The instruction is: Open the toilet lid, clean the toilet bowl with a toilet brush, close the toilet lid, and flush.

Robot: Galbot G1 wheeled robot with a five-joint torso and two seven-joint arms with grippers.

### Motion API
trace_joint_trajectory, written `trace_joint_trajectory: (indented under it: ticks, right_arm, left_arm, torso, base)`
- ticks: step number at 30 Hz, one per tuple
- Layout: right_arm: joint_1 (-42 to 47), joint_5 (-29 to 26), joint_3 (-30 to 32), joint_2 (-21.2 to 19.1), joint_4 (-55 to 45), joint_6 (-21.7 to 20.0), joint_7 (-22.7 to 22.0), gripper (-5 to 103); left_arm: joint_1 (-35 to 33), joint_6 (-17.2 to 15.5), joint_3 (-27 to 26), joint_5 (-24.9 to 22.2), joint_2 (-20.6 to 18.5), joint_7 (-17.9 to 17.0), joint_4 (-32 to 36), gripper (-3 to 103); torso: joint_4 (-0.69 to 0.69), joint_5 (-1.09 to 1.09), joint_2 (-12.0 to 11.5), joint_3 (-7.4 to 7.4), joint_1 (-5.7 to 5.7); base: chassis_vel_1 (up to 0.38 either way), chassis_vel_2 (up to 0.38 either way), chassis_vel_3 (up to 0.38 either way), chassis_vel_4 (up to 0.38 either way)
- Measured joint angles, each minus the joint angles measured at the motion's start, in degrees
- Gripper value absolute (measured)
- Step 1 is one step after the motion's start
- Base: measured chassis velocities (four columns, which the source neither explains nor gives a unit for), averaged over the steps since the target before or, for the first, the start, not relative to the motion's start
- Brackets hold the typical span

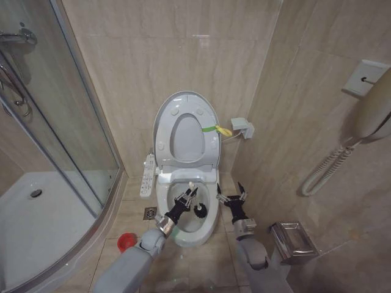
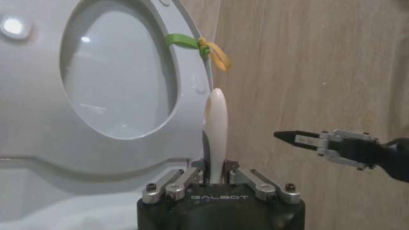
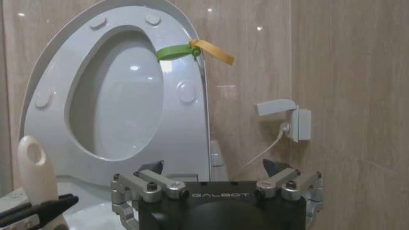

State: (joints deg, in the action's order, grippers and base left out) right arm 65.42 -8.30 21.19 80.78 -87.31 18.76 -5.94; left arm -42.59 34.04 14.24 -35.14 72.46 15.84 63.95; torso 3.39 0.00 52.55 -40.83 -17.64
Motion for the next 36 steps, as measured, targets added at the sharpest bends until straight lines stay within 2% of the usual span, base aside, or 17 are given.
trace_joint_trajectory:
  ticks: [7, 17, 24, 36]
  right_arm:
    - [0.0, 0.0, 0.0, 0.0, 0.0, 0.0, 0.0, 100]
    - [0.0, 0.0, 0.0, 0.0, 0.0, 0.0, 0.0, 100]
    - [0.0, 0.0, 0.0, 0.0, 0.0, 0.0, 0.0, 100]
    - [0.0, 0.0, 0.0, 0.0, 0.0, 0.0, 0.0, 100]
  left_arm:
    - [-1.4, 0.0, 0.3, -0.1, 0.6, -0.4, -1.0, 18]
    - [0.1, 2.6, -4.3, 0.9, 0.3, 2.2, -7.6, 18]
    - [0.3, 2.0, -5.2, 0.8, -1.5, 0.3, -2.9, 18]
    - [-1.7, -1.9, -4.9, 3.1, -4.4, -6.1, 5.9, 18]
  torso:
    - [-0.01, 0.01, 0.0, 0.00, 0.00]
    - [0.01, -0.02, 0.0, -0.01, -0.01]
    - [0.00, -0.02, 0.0, -0.01, -0.01]
    - [0.00, -0.01, 0.0, -0.01, -0.01]
  base:
    - [0.000, 0.000, 0.000, 0.000]
    - [0.000, 0.000, 0.000, 0.000]
    - [0.000, 0.000, 0.000, 0.000]
    - [0.000, 0.000, 0.000, 0.000]
